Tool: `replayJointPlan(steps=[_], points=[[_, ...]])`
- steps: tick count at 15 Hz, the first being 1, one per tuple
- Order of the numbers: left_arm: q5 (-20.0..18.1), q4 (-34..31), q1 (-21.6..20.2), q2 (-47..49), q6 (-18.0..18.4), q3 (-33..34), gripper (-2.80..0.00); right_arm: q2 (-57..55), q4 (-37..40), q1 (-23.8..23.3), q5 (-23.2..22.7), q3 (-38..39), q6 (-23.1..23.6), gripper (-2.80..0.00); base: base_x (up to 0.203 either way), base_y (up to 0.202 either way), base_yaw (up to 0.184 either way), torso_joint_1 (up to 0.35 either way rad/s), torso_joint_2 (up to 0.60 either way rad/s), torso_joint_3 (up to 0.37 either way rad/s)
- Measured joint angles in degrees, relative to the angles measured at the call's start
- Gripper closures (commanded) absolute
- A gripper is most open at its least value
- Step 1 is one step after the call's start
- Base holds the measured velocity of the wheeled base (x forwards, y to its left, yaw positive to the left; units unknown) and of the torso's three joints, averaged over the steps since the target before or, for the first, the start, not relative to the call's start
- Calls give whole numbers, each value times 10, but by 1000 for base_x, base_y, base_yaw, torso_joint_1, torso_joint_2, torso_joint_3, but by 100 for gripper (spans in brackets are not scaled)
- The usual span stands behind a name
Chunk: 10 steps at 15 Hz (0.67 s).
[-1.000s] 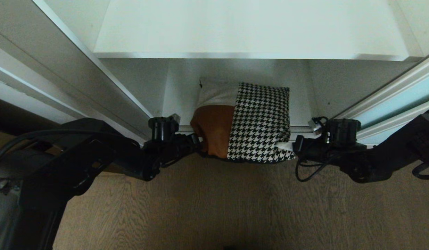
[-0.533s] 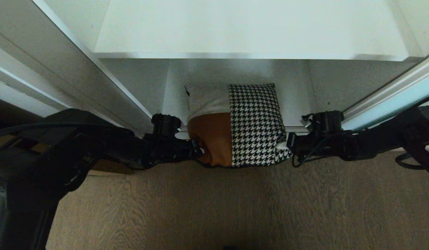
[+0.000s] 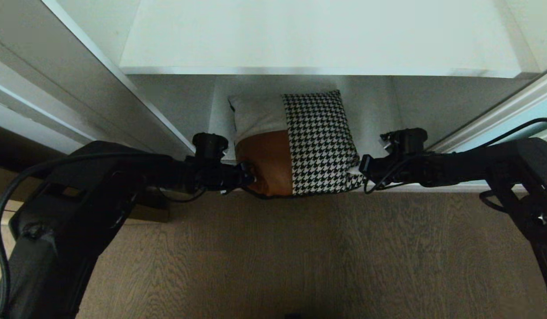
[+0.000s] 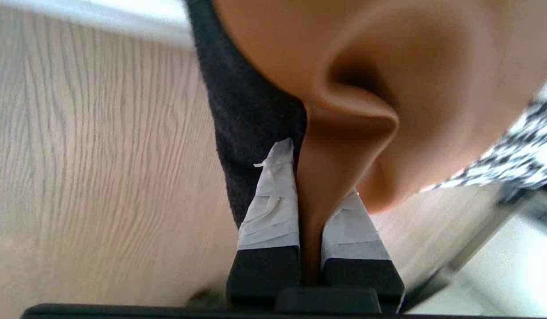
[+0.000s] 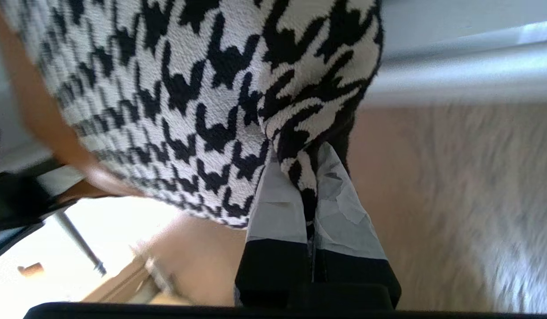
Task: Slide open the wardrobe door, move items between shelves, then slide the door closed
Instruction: Place the pillow on the lower shelf
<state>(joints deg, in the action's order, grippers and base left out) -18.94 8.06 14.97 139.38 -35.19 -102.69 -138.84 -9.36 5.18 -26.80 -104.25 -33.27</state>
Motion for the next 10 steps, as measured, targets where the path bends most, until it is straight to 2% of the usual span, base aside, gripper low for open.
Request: replayJointPlan(steps=[4, 7, 10], points=[[-7, -11, -5, 31, -27, -74, 0, -39, -11, 0, 22, -55, 1, 0, 0, 0, 0, 0, 0, 0], [-9, 20, -5, 45, -23, -84, 0, -52, -53, 0, 23, -62, 4, 0, 0, 0, 0, 0, 0, 0], [16, 58, -7, 47, 1, -85, 0, -60, -101, -3, 23, -62, 19, 0, 0, 0, 0, 0, 0, 0]])
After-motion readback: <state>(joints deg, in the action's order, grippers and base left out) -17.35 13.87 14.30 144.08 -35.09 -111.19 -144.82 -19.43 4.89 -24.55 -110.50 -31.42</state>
